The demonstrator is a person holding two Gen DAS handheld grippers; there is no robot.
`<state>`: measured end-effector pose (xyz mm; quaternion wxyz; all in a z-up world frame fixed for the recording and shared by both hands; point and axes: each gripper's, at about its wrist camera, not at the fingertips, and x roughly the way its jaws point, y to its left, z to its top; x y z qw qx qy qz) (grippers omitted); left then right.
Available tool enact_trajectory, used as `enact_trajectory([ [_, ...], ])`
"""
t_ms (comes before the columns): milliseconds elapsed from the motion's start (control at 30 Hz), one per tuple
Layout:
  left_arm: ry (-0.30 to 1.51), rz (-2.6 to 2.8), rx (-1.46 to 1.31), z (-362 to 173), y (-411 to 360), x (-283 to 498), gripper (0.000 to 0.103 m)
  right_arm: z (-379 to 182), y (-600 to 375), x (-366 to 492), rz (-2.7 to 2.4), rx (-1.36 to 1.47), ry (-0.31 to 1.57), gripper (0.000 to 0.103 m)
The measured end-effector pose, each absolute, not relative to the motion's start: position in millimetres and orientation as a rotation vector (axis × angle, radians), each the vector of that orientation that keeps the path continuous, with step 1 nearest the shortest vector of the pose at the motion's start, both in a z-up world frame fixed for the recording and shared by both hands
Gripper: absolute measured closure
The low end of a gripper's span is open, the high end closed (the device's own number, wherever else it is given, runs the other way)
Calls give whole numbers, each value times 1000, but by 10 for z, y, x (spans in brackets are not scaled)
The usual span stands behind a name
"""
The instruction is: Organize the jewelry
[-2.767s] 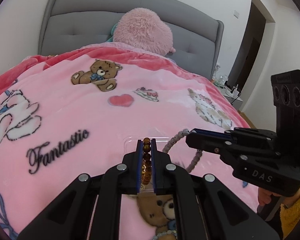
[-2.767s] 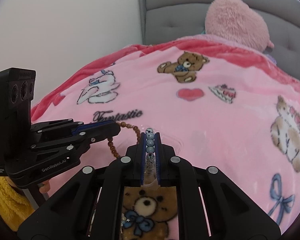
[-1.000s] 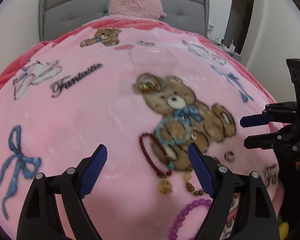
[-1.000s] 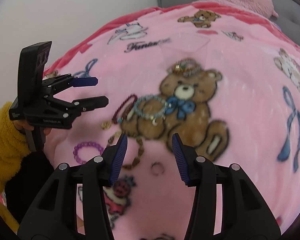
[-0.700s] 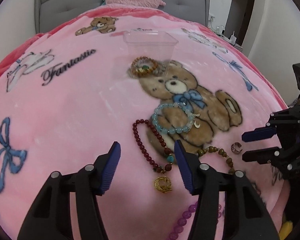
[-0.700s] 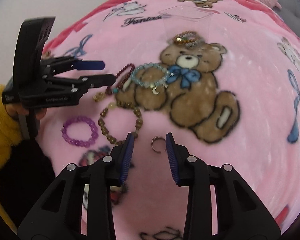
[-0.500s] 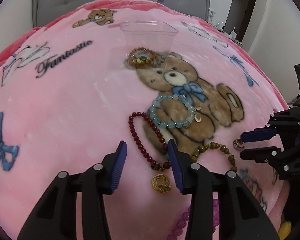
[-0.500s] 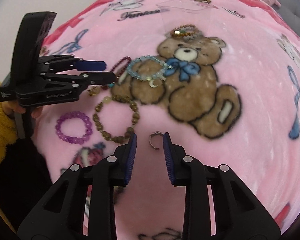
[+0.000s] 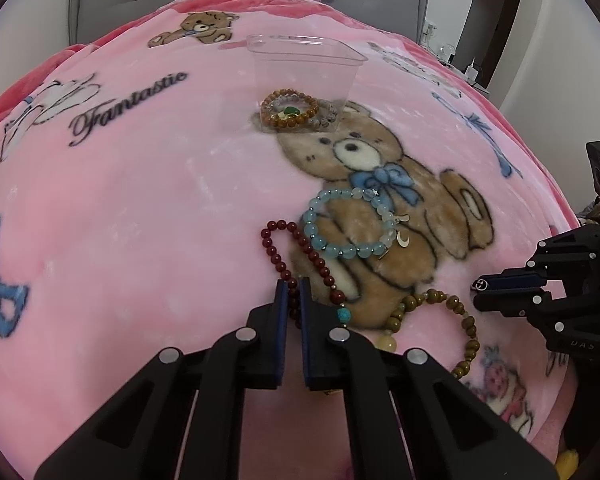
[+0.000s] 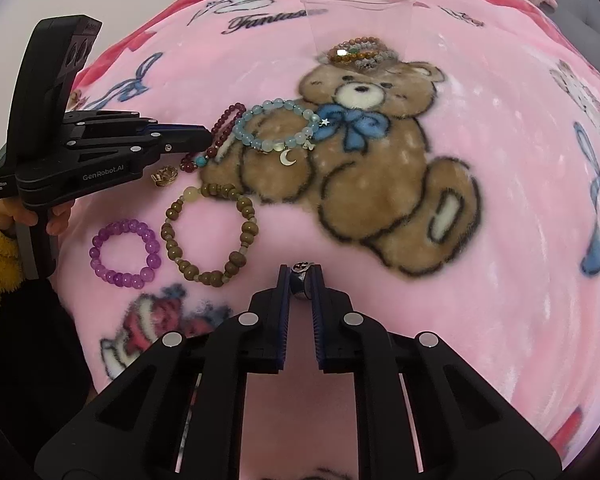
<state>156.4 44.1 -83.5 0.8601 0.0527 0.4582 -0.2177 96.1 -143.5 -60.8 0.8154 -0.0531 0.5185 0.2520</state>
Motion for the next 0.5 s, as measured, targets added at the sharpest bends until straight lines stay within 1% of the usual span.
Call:
enact_trajectory([
  [233, 926, -458, 106, -748, 452, 1517, 97, -550, -1497, 963, 540, -84, 1085, 93],
  [500, 847, -459, 37, -419, 528, 1456, 97, -187, -1570, 1010, 593, 26, 994, 93],
])
